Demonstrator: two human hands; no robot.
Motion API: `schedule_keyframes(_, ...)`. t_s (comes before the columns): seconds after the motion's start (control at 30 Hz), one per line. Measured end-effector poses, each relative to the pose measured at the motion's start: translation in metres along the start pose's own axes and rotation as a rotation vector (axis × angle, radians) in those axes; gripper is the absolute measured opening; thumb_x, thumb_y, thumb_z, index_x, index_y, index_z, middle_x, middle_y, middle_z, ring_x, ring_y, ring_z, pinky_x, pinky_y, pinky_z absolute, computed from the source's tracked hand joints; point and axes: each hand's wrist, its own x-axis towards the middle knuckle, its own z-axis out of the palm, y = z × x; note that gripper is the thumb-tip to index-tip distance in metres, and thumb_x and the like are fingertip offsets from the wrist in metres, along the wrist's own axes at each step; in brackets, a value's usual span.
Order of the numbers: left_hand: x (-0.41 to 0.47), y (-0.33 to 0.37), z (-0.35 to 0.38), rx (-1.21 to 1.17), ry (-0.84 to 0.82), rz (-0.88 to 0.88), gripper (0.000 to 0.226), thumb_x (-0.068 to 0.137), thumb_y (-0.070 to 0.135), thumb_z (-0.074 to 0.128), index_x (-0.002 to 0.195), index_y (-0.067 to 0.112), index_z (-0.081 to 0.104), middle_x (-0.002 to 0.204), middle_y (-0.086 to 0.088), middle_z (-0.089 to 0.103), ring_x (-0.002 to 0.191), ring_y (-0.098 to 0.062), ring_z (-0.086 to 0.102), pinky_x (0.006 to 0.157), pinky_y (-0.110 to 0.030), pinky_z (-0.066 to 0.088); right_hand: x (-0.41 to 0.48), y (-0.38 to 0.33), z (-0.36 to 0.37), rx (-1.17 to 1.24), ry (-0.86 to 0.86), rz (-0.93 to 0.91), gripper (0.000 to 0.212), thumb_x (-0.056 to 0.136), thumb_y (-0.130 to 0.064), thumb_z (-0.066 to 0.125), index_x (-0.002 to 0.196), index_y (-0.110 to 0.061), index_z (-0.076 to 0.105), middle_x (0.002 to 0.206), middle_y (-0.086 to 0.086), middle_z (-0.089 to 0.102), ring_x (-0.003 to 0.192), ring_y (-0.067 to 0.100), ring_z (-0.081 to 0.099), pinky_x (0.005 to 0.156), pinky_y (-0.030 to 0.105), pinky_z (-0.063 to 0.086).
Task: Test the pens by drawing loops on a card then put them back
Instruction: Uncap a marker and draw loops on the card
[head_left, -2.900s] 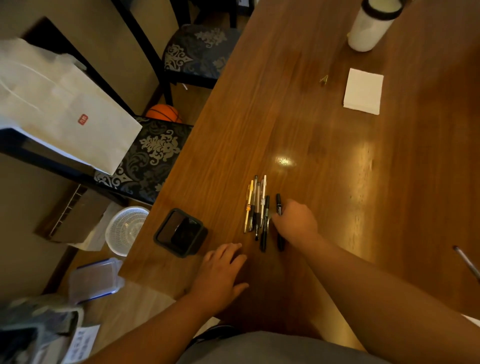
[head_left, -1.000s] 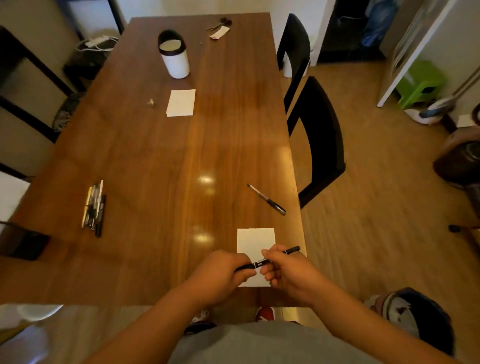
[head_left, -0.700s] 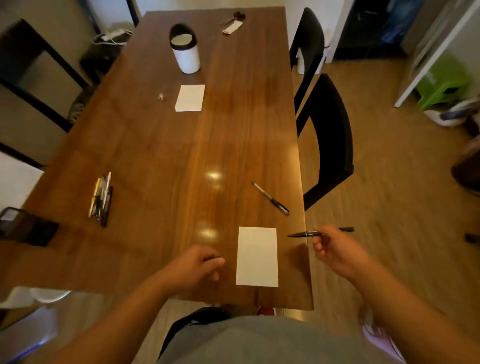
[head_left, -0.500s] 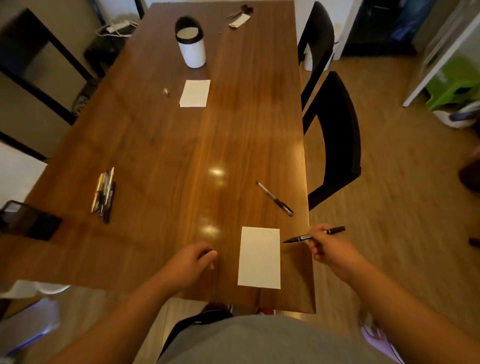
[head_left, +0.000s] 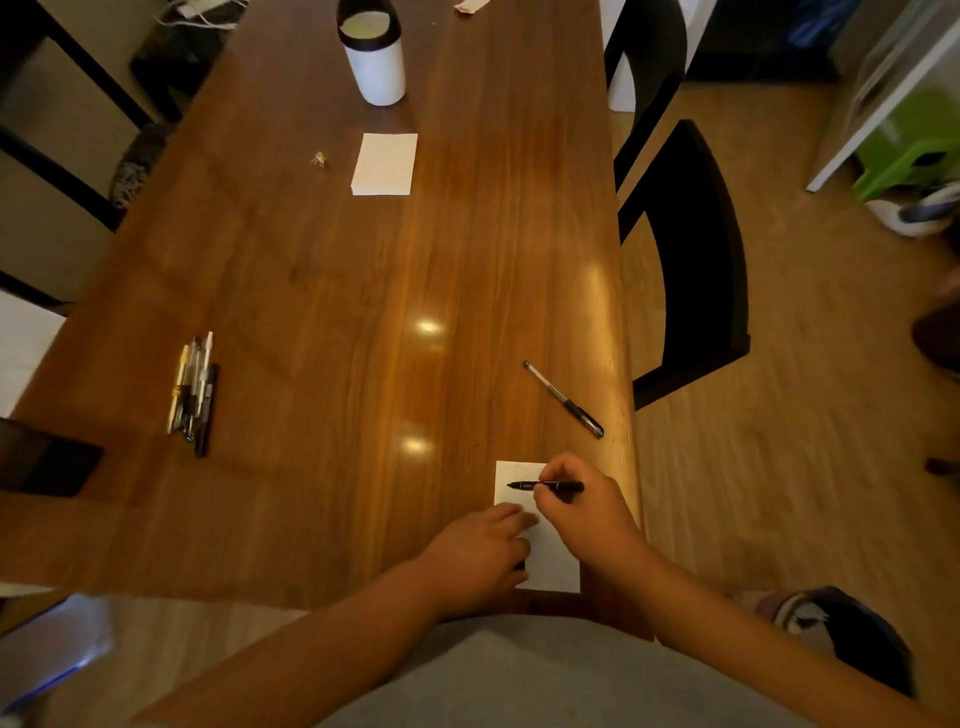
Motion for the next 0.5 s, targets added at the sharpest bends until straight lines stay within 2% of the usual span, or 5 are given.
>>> schedule_keyframes(0.13, -0.0013, -0.0044, 0.007, 0.006, -0.014, 0.038, 0.039, 0.098, 0.036, 0.047, 0.123, 0.01, 0.063, 0.152, -0.009, 0.038, 0.14, -0.024, 0.03, 0.107, -0.04, 0.035, 0.0034, 0.0009, 0.0039, -0.022, 0.0, 0.004, 0.018, 0.089, -0.018, 0.069, 0.085, -0.033, 0.057, 0.093, -0.013, 0.065, 0.088, -0.002, 0.062, 0.063, 0.007, 0.05)
schedule_keyframes(0.27, -0.0021, -0.0049, 0.0076, -0.028, 0.01, 0.034, 0.039, 0.098, 0.035, 0.047, 0.123, 0.01, 0.063, 0.152, -0.008, 0.038, 0.139, -0.023, 0.03, 0.108, -0.039, 0.034, 0.0053, 0.0042, 0.0071, -0.018, -0.016, 0.021, 0.016, 0.089, -0.018, 0.068, 0.089, -0.029, 0.057, 0.104, -0.01, 0.064, 0.1, 0.006, 0.059, 0.061, 0.007, 0.049)
schedule_keyframes(0.4, -0.003, -0.0035, 0.0103, -0.041, 0.045, 0.025, 0.039, 0.098, 0.036, 0.047, 0.123, 0.01, 0.062, 0.151, -0.009, 0.039, 0.138, -0.022, 0.032, 0.108, -0.038, 0.034, 0.007, 0.0068, 0.0104, -0.02, -0.05, 0.04, 0.015, 0.09, -0.018, 0.068, 0.09, -0.028, 0.057, 0.107, -0.013, 0.061, 0.106, 0.007, 0.056, 0.065, 0.009, 0.049)
schedule_keyframes(0.5, -0.0031, -0.0043, 0.0118, -0.033, 0.038, 0.029, 0.04, 0.098, 0.036, 0.046, 0.124, 0.01, 0.061, 0.151, -0.01, 0.038, 0.139, -0.024, 0.031, 0.109, -0.04, 0.033, 0.0095, 0.0077, 0.011, -0.011, -0.064, 0.049, 0.015, 0.091, -0.018, 0.067, 0.09, -0.028, 0.057, 0.107, -0.013, 0.06, 0.104, 0.006, 0.055, 0.06, 0.007, 0.049)
